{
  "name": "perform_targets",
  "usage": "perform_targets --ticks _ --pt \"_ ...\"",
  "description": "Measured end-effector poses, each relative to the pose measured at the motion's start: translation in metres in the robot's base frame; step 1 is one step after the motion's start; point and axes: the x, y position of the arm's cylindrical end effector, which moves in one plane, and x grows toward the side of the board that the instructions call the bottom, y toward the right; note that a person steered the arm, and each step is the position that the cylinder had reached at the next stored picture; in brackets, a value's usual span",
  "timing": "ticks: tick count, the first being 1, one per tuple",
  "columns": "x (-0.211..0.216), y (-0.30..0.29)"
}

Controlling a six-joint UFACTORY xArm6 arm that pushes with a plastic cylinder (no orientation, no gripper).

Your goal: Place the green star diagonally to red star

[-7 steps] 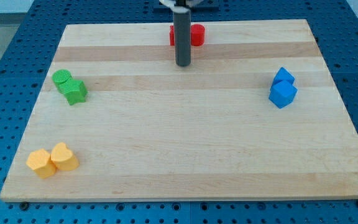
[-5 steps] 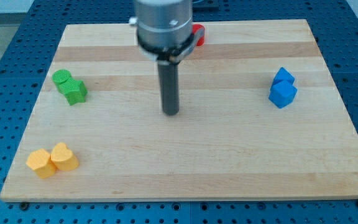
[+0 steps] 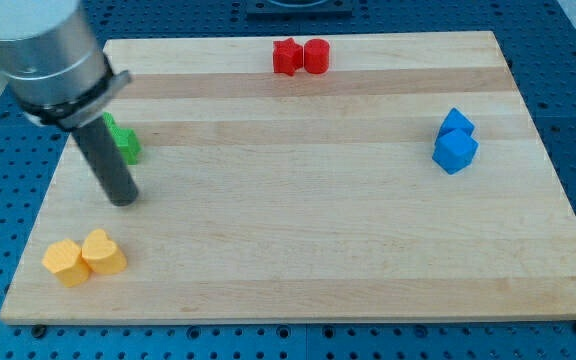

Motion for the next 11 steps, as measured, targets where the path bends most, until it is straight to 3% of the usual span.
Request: perform_targets --ticks 4,7,11 --pt "-0.047 -0.038" --pt "-0.090 0.052" --pt "-0.179 0.098"
